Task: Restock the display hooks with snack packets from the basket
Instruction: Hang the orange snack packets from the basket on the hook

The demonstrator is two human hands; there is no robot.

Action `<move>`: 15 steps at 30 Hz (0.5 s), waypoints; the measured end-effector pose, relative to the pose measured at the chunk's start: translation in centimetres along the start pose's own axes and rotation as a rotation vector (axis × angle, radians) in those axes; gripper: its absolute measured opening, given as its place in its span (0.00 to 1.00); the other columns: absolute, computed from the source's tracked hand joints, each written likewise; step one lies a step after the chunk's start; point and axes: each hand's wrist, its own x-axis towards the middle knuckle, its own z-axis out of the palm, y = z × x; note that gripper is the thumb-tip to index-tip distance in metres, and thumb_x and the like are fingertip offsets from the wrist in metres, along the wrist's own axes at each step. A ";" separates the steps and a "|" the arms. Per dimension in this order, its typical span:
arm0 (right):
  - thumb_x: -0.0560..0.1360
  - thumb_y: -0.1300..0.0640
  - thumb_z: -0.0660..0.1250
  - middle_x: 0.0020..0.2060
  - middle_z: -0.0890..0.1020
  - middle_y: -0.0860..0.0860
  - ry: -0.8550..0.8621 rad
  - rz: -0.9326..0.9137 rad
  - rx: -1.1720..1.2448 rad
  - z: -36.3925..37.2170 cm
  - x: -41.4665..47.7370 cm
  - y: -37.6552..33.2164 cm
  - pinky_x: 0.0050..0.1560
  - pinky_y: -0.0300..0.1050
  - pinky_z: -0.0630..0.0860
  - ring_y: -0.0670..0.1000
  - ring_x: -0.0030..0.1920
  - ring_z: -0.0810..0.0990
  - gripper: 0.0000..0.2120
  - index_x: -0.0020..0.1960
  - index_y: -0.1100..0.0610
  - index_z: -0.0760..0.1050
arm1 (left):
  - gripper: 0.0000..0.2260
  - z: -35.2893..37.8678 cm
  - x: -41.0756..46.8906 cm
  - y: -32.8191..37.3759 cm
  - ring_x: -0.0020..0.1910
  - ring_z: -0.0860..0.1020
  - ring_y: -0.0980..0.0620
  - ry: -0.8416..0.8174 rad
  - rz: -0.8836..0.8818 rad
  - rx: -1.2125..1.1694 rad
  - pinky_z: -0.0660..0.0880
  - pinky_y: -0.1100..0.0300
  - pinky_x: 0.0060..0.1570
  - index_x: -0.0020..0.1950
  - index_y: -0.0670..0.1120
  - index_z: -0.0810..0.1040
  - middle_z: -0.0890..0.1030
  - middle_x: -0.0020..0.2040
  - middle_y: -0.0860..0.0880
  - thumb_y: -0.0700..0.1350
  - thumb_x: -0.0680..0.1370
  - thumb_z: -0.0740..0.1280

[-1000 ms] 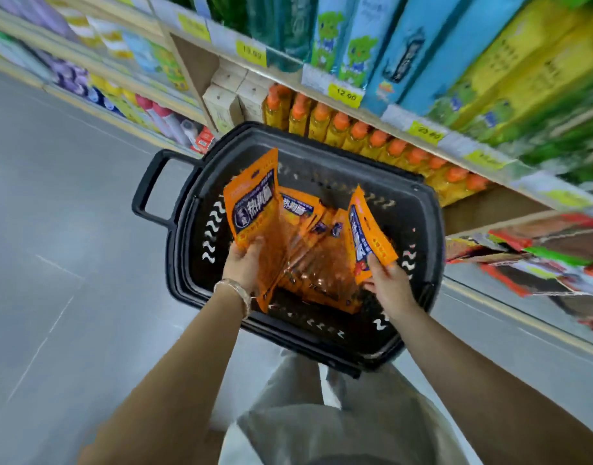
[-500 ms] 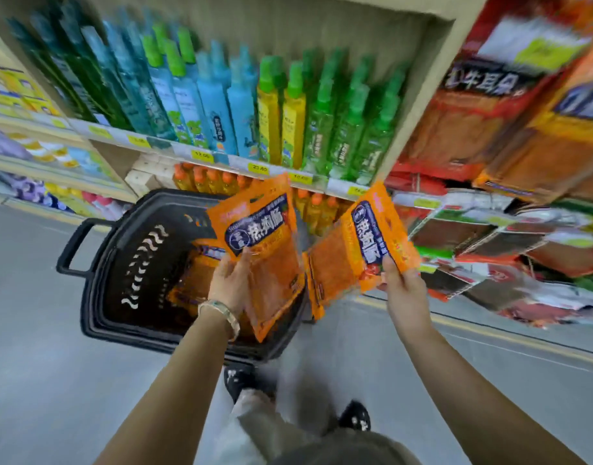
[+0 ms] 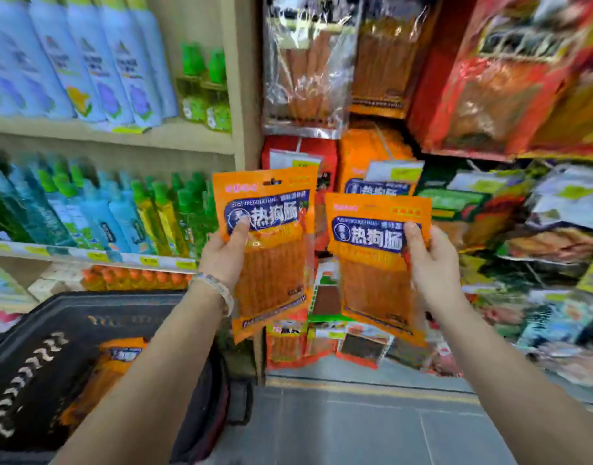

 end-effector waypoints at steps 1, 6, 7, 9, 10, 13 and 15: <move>0.81 0.53 0.59 0.38 0.76 0.39 0.036 -0.009 0.012 -0.7 1.3 -0.4 0.37 0.26 0.66 0.37 0.36 0.73 0.10 0.43 0.48 0.74 | 0.11 0.5 0.4 1.1 0.57 0.77 0.49 -0.004 0.038 -0.011 0.71 0.53 0.60 0.51 0.54 0.79 0.80 0.54 0.52 0.59 0.76 0.64; 0.80 0.47 0.59 0.37 0.78 0.42 0.159 -0.021 0.134 -2.5 8.0 -2.7 0.39 0.33 0.71 0.35 0.36 0.76 0.12 0.39 0.48 0.74 | 0.10 3.1 3.2 7.1 0.53 0.77 0.52 0.022 0.259 0.024 0.69 0.59 0.51 0.54 0.52 0.77 0.80 0.49 0.56 0.55 0.78 0.63; 0.79 0.47 0.59 0.37 0.79 0.43 0.179 -0.031 0.166 -2.6 9.3 -3.3 0.38 0.35 0.71 0.38 0.36 0.76 0.12 0.39 0.49 0.73 | 0.07 3.5 3.8 8.3 0.51 0.78 0.52 0.033 0.275 -0.003 0.69 0.59 0.50 0.50 0.54 0.78 0.80 0.47 0.56 0.55 0.77 0.64; 0.79 0.48 0.60 0.35 0.78 0.42 0.237 -0.062 0.217 -3.0 12.1 -4.7 0.35 0.34 0.70 0.37 0.35 0.74 0.13 0.37 0.49 0.73 | 0.05 4.5 5.0 10.7 0.44 0.78 0.60 0.042 0.304 -0.052 0.69 0.62 0.47 0.42 0.58 0.76 0.79 0.41 0.63 0.55 0.76 0.65; 0.79 0.49 0.60 0.33 0.78 0.40 0.265 -0.073 0.248 -3.2 13.4 -5.3 0.34 0.33 0.69 0.36 0.34 0.74 0.13 0.36 0.49 0.73 | 0.06 5.0 5.6 11.9 0.40 0.77 0.65 0.032 0.326 -0.064 0.68 0.63 0.44 0.40 0.59 0.75 0.77 0.38 0.67 0.56 0.76 0.65; 0.78 0.50 0.61 0.31 0.79 0.38 0.323 -0.097 0.319 -3.8 17.5 -7.4 0.34 0.32 0.68 0.34 0.32 0.74 0.12 0.37 0.49 0.74 | 0.08 6.4 7.6 15.1 0.42 0.79 0.60 -0.017 0.393 -0.086 0.72 0.60 0.43 0.45 0.55 0.79 0.81 0.42 0.60 0.58 0.75 0.65; 0.78 0.51 0.60 0.33 0.79 0.43 0.340 -0.148 0.309 -4.0 19.9 -8.6 0.33 0.34 0.68 0.35 0.31 0.73 0.11 0.39 0.51 0.74 | 0.07 7.3 9.0 16.8 0.40 0.80 0.61 -0.061 0.449 -0.118 0.73 0.62 0.40 0.45 0.55 0.80 0.82 0.41 0.60 0.56 0.75 0.66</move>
